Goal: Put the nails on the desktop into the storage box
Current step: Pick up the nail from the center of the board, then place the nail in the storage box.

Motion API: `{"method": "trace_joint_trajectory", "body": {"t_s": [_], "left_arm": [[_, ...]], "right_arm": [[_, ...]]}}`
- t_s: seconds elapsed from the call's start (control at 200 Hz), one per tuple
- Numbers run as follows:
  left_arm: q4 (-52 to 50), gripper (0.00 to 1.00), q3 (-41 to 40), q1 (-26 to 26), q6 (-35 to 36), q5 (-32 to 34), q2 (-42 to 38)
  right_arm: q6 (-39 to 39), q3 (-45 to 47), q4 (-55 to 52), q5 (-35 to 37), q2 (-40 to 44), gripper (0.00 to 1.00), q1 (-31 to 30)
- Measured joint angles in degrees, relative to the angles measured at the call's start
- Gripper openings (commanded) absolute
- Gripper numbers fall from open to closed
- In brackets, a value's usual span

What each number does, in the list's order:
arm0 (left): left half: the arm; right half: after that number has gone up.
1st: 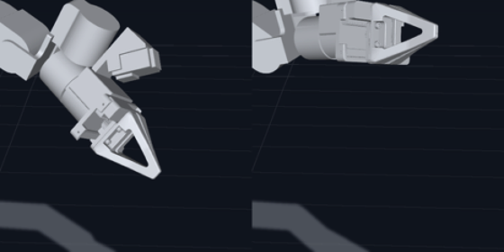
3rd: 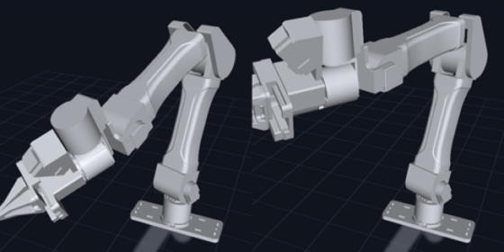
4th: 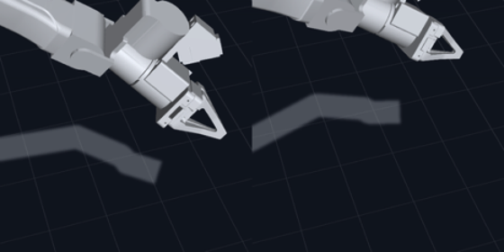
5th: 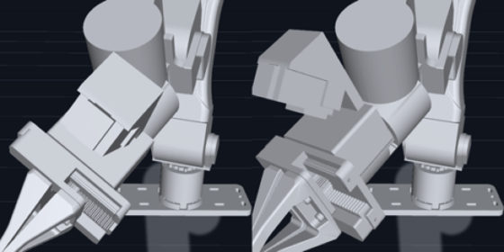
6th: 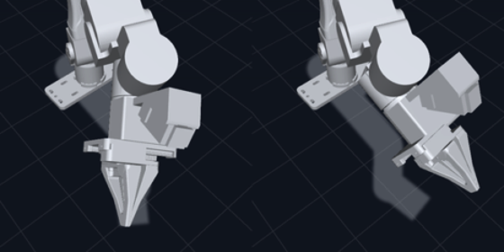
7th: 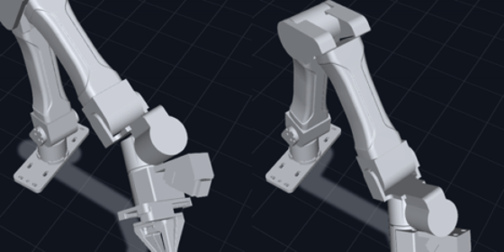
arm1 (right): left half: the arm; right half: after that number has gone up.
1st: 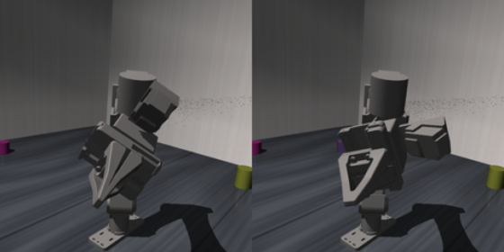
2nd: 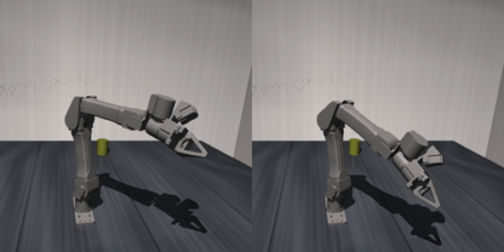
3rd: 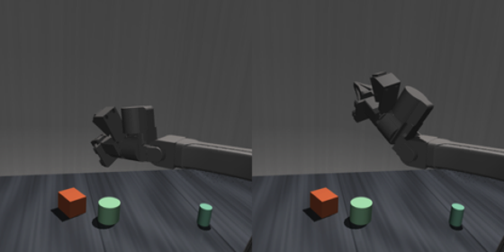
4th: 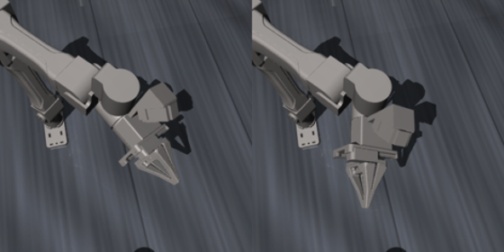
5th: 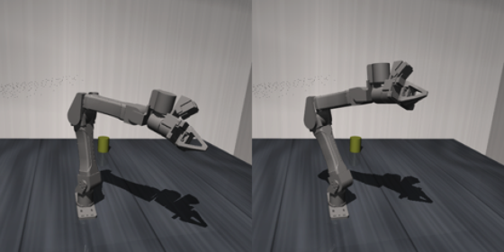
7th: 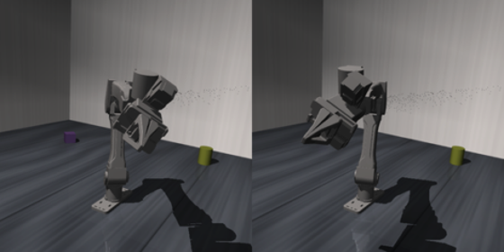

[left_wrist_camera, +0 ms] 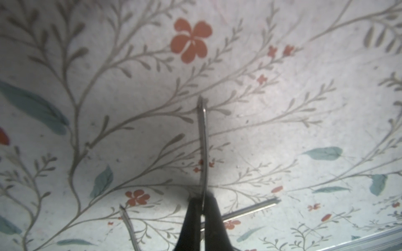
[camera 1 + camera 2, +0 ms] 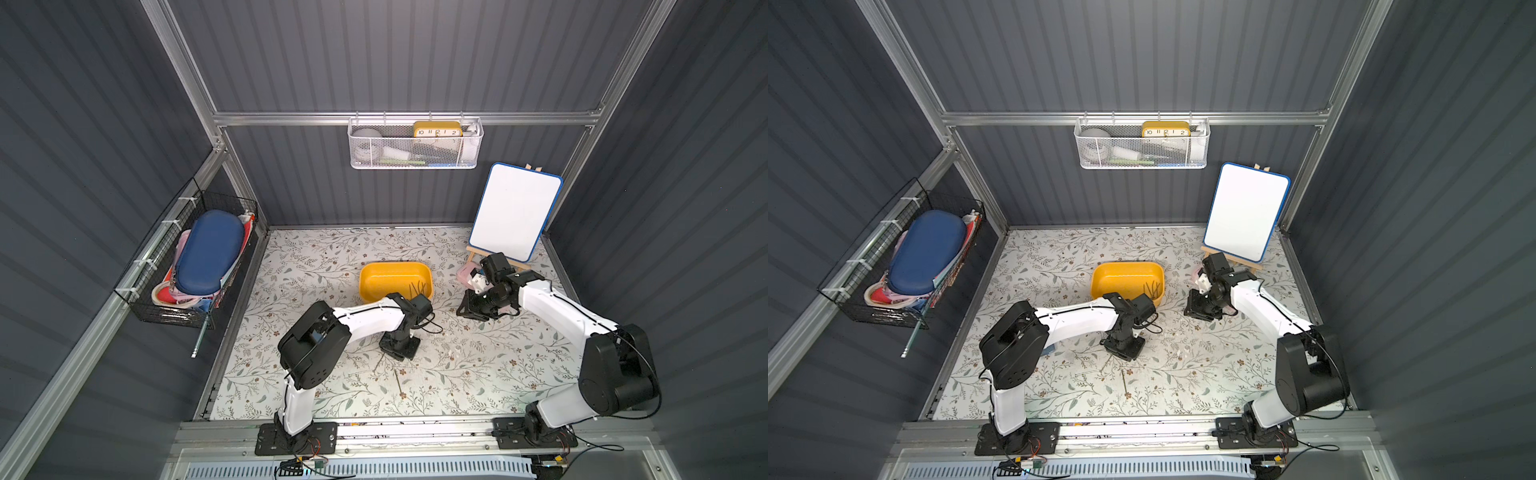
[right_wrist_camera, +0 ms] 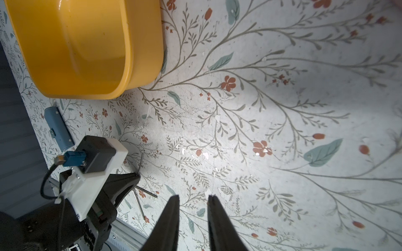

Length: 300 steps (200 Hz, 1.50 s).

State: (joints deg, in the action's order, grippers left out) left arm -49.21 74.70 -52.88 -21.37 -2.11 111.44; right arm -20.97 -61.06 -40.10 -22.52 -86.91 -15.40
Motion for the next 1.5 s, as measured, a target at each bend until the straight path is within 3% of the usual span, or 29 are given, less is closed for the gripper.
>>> {"method": "trace_joint_trajectory", "body": {"t_s": [0.505, 0.695, 0.91, 1.211, 1.501], "left_arm": [[-6.2, 0.00, 19.8, -0.7, 0.0, -1.7, -2.2], [-7.3, 0.00, 28.1, 6.0, 2.2, -1.3, 0.8], [-6.1, 0.00, 36.4, 14.4, 5.6, -1.3, 10.9], [-3.6, 0.00, 40.7, 18.4, 6.7, -4.2, 23.5], [-1.8, 0.00, 41.3, 20.8, 6.6, -5.2, 25.0]], "right_arm": [[0.1, 0.0, -0.2, 0.3, 0.0, 0.26, 0.3], [0.2, 0.0, -0.2, 0.5, 0.3, 0.26, 0.7], [0.6, 0.0, -0.2, 0.5, 0.3, 0.26, 1.2], [1.4, 0.0, -0.3, 0.2, 0.2, 0.26, 1.9], [2.0, 0.0, -0.2, -0.2, -0.3, 0.26, 1.9]]}}
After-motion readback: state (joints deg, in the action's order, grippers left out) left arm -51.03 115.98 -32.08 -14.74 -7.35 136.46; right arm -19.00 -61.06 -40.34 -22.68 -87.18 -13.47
